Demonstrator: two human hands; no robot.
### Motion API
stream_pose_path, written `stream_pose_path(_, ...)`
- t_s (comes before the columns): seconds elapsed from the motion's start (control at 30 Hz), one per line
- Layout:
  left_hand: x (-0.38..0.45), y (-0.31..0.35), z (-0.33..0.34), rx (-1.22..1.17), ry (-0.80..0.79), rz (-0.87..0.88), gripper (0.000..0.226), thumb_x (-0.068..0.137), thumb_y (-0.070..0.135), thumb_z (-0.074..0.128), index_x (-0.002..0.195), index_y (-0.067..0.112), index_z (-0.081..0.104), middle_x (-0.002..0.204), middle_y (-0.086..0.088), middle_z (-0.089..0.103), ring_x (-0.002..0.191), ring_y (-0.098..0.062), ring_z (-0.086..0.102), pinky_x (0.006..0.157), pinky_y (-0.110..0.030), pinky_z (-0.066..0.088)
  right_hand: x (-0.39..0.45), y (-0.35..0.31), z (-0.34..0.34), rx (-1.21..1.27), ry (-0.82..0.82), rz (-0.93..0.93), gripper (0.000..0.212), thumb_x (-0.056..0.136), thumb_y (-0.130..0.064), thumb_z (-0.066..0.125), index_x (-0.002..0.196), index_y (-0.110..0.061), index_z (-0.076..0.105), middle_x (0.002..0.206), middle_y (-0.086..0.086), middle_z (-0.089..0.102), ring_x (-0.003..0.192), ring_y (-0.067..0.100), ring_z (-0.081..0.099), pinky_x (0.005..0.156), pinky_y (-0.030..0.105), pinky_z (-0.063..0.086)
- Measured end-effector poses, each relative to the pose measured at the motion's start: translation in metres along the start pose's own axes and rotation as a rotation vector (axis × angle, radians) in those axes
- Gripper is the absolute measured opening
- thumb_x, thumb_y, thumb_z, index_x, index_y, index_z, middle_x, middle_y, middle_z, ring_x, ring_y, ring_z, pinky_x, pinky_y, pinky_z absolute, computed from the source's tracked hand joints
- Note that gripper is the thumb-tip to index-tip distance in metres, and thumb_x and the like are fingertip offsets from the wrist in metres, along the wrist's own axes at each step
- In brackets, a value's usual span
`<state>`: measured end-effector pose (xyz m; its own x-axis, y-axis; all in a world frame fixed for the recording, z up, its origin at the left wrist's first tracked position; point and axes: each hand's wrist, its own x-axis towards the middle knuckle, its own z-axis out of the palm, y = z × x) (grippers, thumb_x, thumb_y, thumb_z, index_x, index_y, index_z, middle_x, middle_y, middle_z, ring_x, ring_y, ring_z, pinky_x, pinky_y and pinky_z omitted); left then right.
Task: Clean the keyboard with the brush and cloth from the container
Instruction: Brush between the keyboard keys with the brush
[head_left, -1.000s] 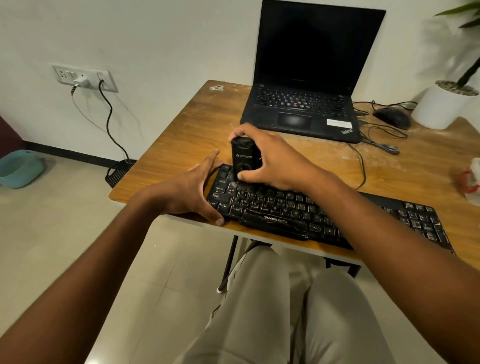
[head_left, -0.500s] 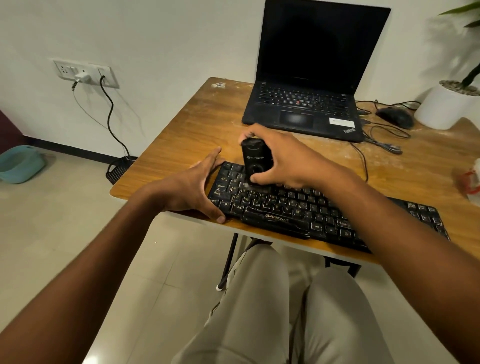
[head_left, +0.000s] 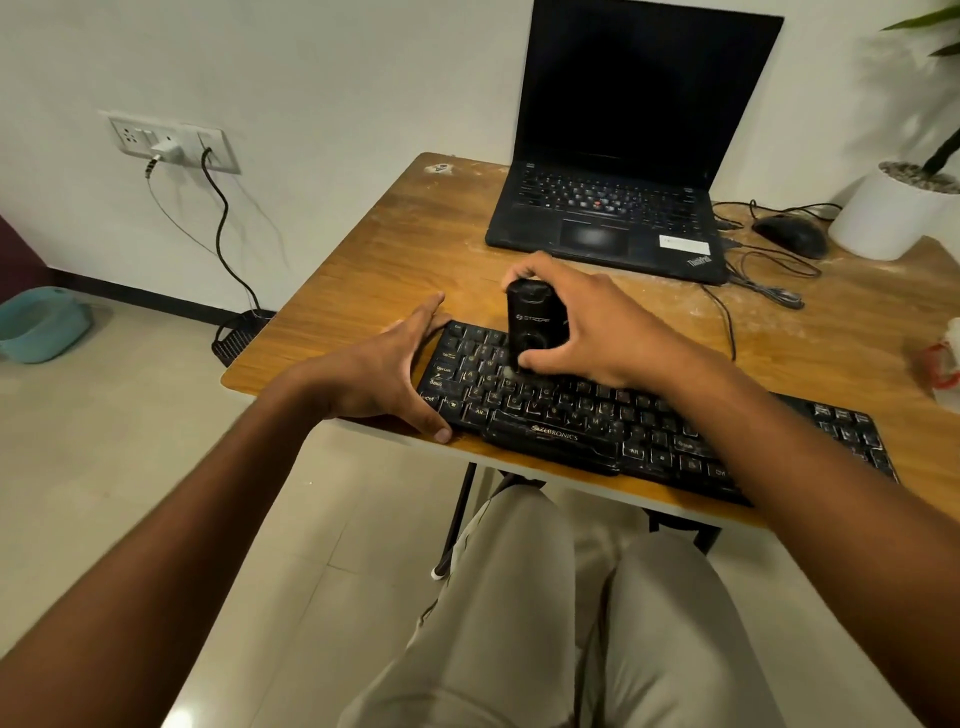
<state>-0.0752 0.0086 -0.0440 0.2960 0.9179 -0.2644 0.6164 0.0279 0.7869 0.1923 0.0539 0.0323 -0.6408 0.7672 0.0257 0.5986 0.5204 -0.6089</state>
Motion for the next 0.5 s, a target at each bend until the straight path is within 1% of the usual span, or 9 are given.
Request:
stream_pose_path(0.07,0.0,-0.001,0.001,0.01,0.003,0.003,0.17,0.033,0.051,0.105,0.158,0.053,-0.01,0.168,0.006,0.019,0.146,-0.021,0.036,0.12,-0.045,0.039,0.0,0.001,-0.017,-0.135,-0.065,0.025,0.075,0.079,-0.015,0.085,0.136,-0.039,0.044,0.11,-0.006,0.059,0.088,0.007,0.061,0.057,0.018,0.049)
stream_pose_path(0.13,0.0,-0.002,0.001,0.014,0.002,0.004,0.169,0.034,0.051,0.105,0.158,0.054,-0.01,0.169,0.008,0.018,0.147,-0.02,0.034,0.121,-0.045,0.038,0.005,-0.005,-0.02,-0.186,-0.033,0.008,0.077,0.079,-0.016,0.085,0.139,-0.039,0.042,0.111,-0.004,0.059,0.086,0.01,0.063,0.055,0.022,0.053)
stream_pose_path(0.2,0.0,-0.002,0.001,0.009,-0.001,0.009,0.167,0.036,0.049,0.105,0.158,0.054,-0.009,0.17,0.01,0.016,0.148,-0.019,0.033,0.121,-0.045,0.038,0.011,-0.011,-0.011,-0.063,0.057,-0.032,0.074,0.078,-0.015,0.086,0.135,-0.039,0.044,0.113,-0.004,0.061,0.089,0.013,0.066,0.056,0.025,0.059)
stream_pose_path(0.27,-0.001,-0.002,0.001,0.006,0.0,0.01,0.166,0.037,0.047,0.106,0.158,0.054,-0.009,0.169,0.012,0.017,0.148,-0.018,0.035,0.12,-0.045,0.04,0.016,-0.013,0.005,0.072,0.118,-0.047,0.07,0.078,-0.013,0.086,0.13,-0.038,0.046,0.112,-0.003,0.061,0.089,0.014,0.066,0.053,0.02,0.056)
stream_pose_path(0.3,-0.001,-0.003,0.001,0.008,0.003,0.01,0.166,0.037,0.047,0.106,0.158,0.054,-0.009,0.169,0.012,0.017,0.147,-0.018,0.035,0.119,-0.045,0.04,0.017,-0.011,0.011,0.088,0.116,-0.049,0.069,0.079,-0.012,0.085,0.13,-0.037,0.046,0.111,-0.003,0.061,0.088,0.013,0.066,0.051,0.018,0.054)
stream_pose_path(0.37,0.0,-0.003,0.001,0.012,0.0,0.007,0.167,0.037,0.048,0.105,0.158,0.054,-0.009,0.169,0.011,0.017,0.148,-0.019,0.034,0.12,-0.044,0.04,0.016,-0.007,0.013,0.034,0.072,-0.044,0.07,0.079,-0.01,0.085,0.131,-0.037,0.045,0.11,-0.003,0.059,0.087,0.011,0.064,0.05,0.018,0.052)
stream_pose_path(0.43,0.001,-0.003,0.0,0.011,-0.005,0.006,0.167,0.036,0.049,0.105,0.158,0.053,-0.01,0.17,0.01,0.016,0.148,-0.02,0.034,0.12,-0.044,0.039,0.013,-0.004,0.0,-0.09,0.006,-0.022,0.075,0.078,-0.013,0.085,0.136,-0.037,0.044,0.11,-0.004,0.058,0.085,0.008,0.062,0.053,0.019,0.053)
stream_pose_path(0.5,0.001,-0.003,0.0,0.003,-0.008,0.015,0.168,0.036,0.049,0.105,0.158,0.053,-0.009,0.17,0.01,0.016,0.147,-0.019,0.034,0.12,-0.043,0.04,0.012,-0.003,-0.012,-0.205,-0.036,0.0,0.078,0.077,-0.017,0.086,0.137,-0.039,0.042,0.11,-0.002,0.059,0.084,0.01,0.063,0.059,0.027,0.059)
